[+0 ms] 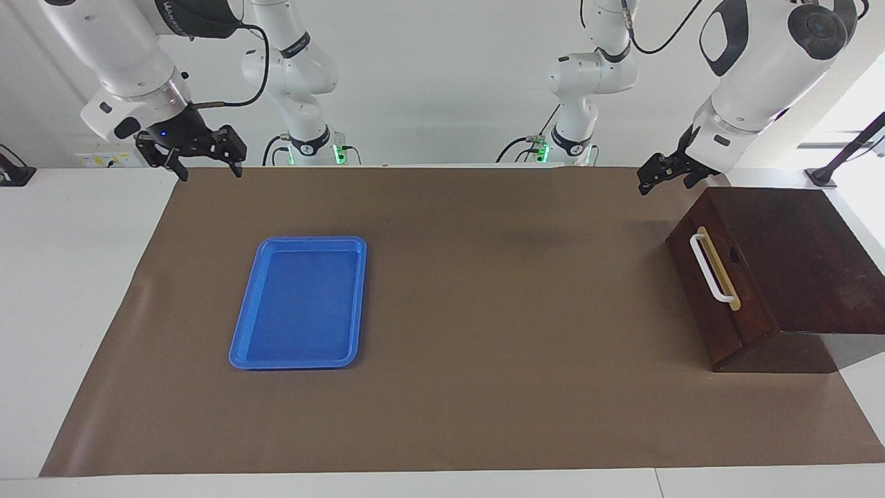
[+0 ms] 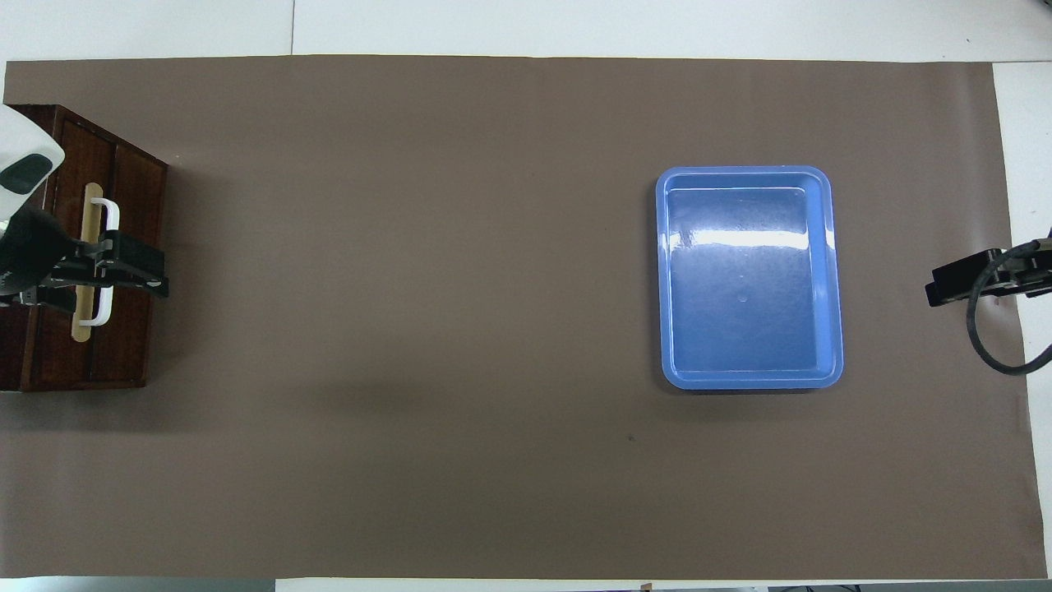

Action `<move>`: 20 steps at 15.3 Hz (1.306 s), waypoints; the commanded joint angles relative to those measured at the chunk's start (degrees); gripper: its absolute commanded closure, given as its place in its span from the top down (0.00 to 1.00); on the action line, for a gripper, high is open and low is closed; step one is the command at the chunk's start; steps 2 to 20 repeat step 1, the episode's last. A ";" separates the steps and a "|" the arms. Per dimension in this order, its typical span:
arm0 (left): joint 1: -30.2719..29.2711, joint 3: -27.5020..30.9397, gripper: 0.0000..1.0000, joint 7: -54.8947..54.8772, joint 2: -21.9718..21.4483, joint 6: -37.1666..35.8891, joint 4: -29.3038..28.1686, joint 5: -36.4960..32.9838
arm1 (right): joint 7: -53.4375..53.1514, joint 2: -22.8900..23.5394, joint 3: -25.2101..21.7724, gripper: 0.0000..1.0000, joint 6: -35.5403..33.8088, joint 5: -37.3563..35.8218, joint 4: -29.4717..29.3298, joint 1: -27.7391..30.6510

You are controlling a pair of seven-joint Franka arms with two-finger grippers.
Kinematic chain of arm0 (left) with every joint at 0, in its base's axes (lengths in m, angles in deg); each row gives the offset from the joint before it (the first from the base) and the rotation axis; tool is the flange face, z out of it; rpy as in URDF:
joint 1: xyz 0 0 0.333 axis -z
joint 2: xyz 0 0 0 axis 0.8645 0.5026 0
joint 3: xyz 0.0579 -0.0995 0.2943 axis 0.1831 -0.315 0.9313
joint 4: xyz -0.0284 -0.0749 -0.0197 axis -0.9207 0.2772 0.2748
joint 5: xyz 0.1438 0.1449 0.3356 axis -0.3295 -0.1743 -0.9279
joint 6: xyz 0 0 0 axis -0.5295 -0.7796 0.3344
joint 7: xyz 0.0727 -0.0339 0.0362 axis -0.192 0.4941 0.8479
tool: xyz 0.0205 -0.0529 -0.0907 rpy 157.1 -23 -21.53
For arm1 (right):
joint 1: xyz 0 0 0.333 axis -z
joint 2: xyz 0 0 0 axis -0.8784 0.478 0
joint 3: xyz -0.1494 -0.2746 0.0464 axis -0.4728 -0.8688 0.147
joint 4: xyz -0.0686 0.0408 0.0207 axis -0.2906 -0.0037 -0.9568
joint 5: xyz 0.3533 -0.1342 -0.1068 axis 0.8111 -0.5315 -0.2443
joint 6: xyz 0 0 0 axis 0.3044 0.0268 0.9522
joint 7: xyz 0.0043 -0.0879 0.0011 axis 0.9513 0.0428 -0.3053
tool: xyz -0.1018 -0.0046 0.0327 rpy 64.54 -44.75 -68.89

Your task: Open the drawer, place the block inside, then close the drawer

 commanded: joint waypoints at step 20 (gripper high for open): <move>0.66 0.66 1.00 -0.63 -0.37 0.77 -0.02 0.27 | 0.20 0.01 0.57 1.00 -0.78 -1.17 -0.46 0.45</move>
